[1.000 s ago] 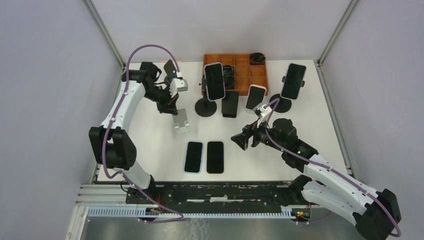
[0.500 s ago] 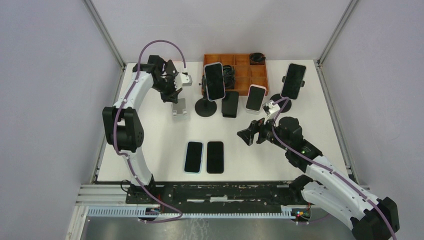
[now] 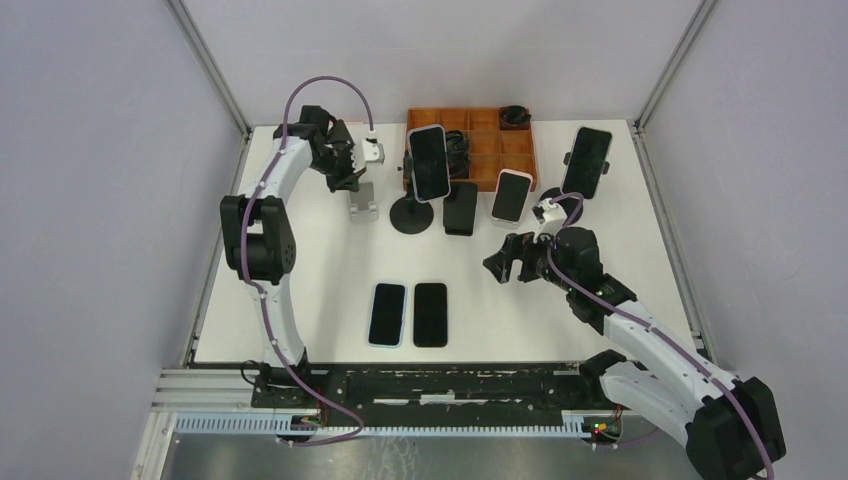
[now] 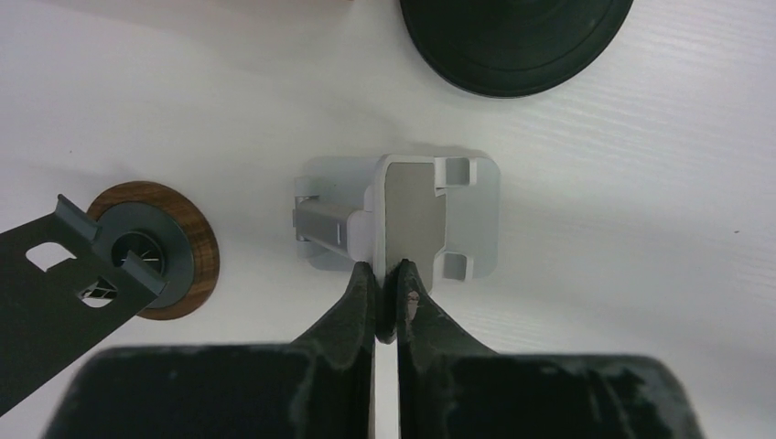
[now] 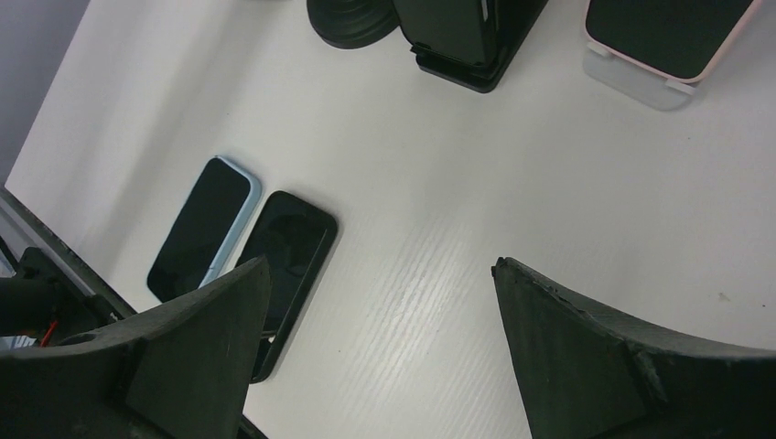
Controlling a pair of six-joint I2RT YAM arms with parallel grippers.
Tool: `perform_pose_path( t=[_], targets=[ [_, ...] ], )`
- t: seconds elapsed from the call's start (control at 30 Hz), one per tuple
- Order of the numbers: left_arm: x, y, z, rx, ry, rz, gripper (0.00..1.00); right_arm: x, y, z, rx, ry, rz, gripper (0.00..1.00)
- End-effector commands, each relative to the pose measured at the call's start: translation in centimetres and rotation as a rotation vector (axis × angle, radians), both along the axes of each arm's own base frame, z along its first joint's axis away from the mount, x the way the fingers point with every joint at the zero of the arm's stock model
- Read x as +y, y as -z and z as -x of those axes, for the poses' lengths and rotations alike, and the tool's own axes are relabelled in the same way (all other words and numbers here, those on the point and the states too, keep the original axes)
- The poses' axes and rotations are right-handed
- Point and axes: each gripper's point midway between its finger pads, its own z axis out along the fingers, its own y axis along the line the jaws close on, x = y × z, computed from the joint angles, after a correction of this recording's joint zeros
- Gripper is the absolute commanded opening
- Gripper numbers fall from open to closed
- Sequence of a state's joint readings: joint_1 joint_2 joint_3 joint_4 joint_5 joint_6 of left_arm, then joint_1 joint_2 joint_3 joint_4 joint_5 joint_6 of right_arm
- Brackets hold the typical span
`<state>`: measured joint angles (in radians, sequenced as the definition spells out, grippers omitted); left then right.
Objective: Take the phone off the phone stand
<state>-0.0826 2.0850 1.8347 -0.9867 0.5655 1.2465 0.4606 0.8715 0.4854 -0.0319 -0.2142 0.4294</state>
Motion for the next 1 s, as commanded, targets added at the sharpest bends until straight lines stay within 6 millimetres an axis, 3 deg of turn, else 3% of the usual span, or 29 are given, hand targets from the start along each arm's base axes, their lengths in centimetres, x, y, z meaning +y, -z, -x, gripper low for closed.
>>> perform_pose_path(
  t=[0.0, 0.07, 0.2, 0.33, 0.53, 0.7, 0.97],
  targets=[
    [0.1, -0.4, -2.9, -0.137, 0.066, -0.007, 0.16, 0.6, -1.1, -2.4, -0.051, -0.006, -0.015, 0.98],
    [0.2, -0.5, -3.0, -0.161, 0.065, 0.001, 0.29, 0.7, -0.9, -3.4, -0.062, 0.0, 0.001, 0.98],
    [0.2, -1.9, -2.7, -0.203, 0.067, 0.031, 0.73, 0.9, -0.4, -5.8, -0.081, 0.001, 0.03, 0.98],
    [0.1, -4.6, -1.8, -0.23, 0.069, 0.064, 0.99, 1.8, -0.2, -8.0, -0.11, -0.004, 0.029, 0.98],
    [-1.0, -10.5, 0.4, -0.235, 0.0, 0.18, 1.0, 3.1, 0.6, -11.1, -0.126, -0.003, 0.024, 0.98],
    [-2.1, -15.3, 3.6, -0.185, -0.067, 0.313, 1.0, 4.1, 0.9, -13.2, -0.146, -0.021, 0.028, 0.97],
    [-3.0, -18.8, 8.5, -0.055, -0.137, 0.504, 1.0, 5.7, 1.6, -15.7, -0.155, -0.043, 0.007, 0.94]
  ],
)
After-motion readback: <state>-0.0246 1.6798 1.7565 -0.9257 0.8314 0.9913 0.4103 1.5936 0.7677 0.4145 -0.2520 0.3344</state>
